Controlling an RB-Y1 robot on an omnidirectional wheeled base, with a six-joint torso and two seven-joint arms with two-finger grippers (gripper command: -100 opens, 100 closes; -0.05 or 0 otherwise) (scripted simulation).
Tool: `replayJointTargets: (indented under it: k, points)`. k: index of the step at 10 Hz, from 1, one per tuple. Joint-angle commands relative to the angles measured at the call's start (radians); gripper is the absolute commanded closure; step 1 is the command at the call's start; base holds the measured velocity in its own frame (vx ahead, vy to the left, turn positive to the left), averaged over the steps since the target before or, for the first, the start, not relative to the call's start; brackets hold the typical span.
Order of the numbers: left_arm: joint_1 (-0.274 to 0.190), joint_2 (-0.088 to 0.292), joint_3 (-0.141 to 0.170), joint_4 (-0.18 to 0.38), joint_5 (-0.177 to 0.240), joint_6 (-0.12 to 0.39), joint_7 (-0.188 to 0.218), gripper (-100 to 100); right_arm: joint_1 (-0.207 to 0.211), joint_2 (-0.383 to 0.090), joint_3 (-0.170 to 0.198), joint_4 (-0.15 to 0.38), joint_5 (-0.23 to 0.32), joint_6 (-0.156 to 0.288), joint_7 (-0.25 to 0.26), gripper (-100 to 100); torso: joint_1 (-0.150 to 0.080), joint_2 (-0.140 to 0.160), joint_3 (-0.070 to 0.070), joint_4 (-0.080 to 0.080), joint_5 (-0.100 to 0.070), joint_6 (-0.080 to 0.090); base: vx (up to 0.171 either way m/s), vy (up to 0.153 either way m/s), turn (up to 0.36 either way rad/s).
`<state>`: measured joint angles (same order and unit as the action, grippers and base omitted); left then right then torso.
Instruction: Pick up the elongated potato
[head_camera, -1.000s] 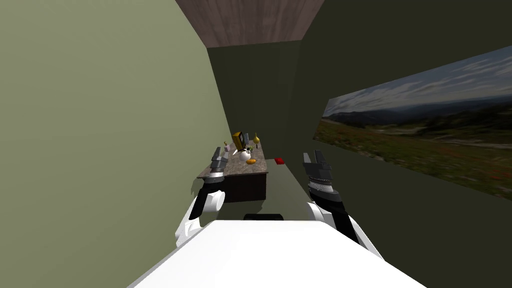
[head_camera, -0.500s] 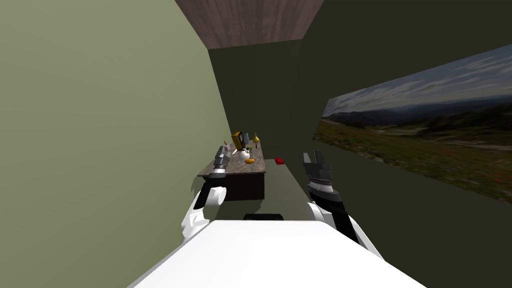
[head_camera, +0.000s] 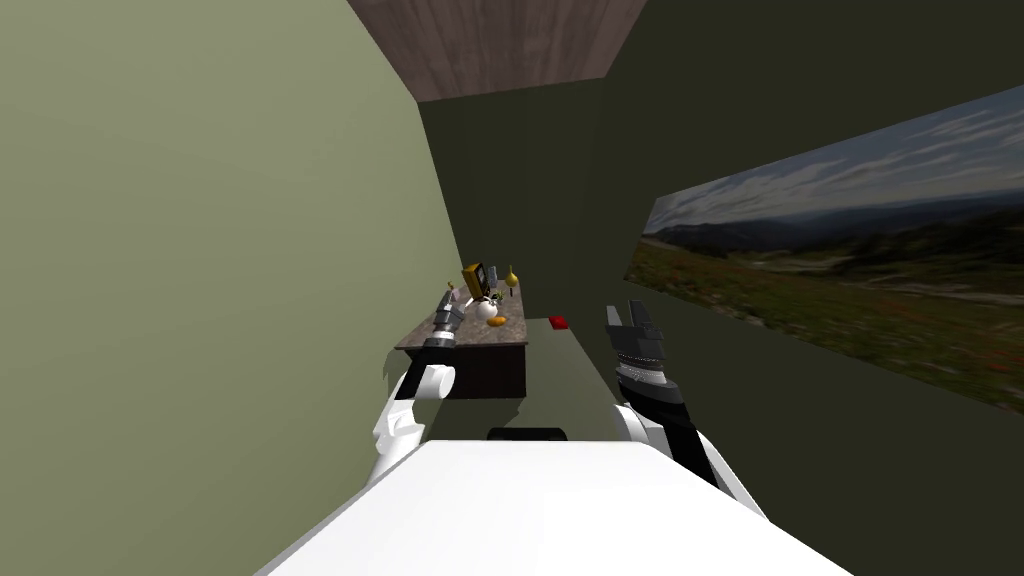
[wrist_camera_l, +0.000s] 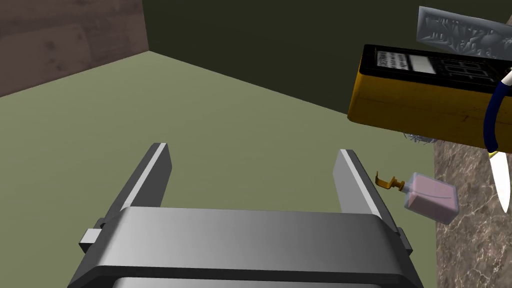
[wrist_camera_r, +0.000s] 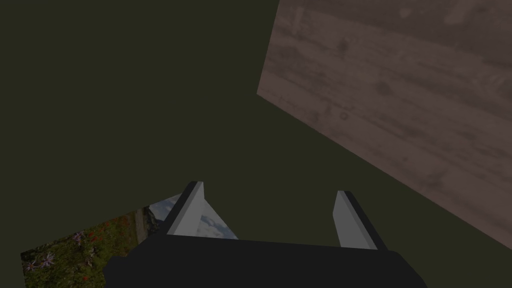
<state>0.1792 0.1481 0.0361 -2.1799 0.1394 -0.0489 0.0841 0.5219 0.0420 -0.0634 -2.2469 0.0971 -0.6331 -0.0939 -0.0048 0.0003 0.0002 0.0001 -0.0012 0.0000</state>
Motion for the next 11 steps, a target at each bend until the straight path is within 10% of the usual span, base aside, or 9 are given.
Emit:
replayJointTargets:
  k: [1,11]
  points:
    - [-0.016,-0.001,0.002,0.009,0.006,0.048,0.012,-100,0.0,0.0,0.0,0.0,0.0,0.0,0.0,0,0.0,0.0,0.0,0.0,0.0,0.0,-0.018,-0.064,0.021]
    - [-0.155,0.015,0.01,0.082,0.071,0.322,0.124,-100,0.0,0.0,0.0,0.0,0.0,0.0,0.0,0,0.003,-0.001,0.0,0.0,0.001,0.0,-0.008,-0.045,0.008]
